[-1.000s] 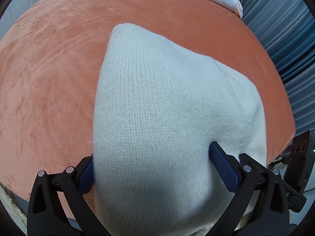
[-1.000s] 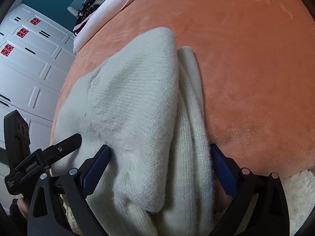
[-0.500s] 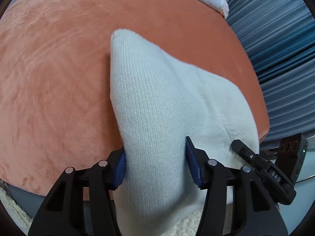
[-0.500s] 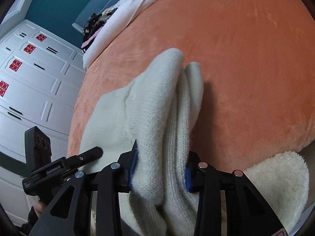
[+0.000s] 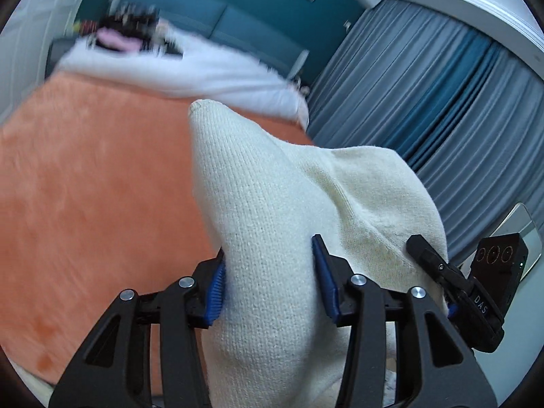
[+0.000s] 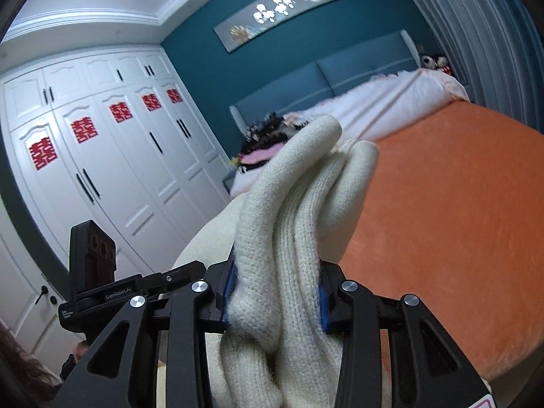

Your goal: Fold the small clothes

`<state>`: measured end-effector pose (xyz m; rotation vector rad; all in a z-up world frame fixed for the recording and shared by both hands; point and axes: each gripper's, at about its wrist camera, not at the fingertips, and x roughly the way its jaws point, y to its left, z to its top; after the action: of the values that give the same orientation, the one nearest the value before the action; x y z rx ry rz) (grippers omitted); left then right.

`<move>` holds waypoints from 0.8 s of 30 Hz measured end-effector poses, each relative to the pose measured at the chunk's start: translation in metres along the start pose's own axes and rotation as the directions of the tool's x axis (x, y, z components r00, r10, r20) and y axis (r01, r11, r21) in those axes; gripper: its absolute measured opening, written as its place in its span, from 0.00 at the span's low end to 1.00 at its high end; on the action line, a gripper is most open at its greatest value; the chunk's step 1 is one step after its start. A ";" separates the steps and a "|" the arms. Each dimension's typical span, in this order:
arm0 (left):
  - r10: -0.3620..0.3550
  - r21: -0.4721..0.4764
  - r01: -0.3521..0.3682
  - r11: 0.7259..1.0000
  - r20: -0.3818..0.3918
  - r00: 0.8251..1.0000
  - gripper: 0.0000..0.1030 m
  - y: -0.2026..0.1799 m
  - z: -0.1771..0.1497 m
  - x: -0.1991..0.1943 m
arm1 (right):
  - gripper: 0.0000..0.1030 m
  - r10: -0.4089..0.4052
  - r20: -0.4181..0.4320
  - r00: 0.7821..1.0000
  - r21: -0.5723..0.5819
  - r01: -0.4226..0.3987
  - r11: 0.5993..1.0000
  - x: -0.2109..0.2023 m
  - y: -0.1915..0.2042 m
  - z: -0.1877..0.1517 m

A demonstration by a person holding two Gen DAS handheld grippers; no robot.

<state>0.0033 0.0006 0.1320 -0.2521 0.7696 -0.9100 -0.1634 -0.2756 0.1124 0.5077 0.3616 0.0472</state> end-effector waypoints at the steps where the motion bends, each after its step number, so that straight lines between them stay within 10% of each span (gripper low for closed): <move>1: 0.005 0.019 -0.006 1.000 0.031 1.000 0.43 0.000 0.009 -0.013 | 0.35 0.031 0.028 0.999 -0.004 -0.031 1.000 0.002 0.010 0.006; 6: 0.059 0.086 -0.072 0.994 0.151 0.987 0.46 0.015 0.039 -0.054 | 0.38 0.136 0.087 0.987 -0.001 -0.136 0.991 0.027 0.042 0.016; 11: 0.210 -0.040 -0.208 0.977 0.096 0.973 0.89 0.097 0.009 -0.021 | 0.73 0.033 -0.049 0.998 0.039 -0.031 0.999 0.101 0.014 -0.036; 15: 0.341 -0.190 -0.363 0.912 -0.140 0.930 0.80 0.182 -0.059 0.022 | 0.72 -0.257 -0.306 0.917 -0.023 0.262 0.965 0.150 -0.034 -0.121; 24: 0.284 -0.291 -0.343 0.893 -0.227 0.932 0.88 0.202 -0.115 0.038 | 0.72 -0.209 -0.410 0.888 0.024 0.240 0.971 0.150 -0.049 -0.148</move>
<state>0.0618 0.1067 -0.0701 -0.3280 1.0961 -0.4961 -0.0771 -0.2291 -0.0804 0.5262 0.8318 -0.0883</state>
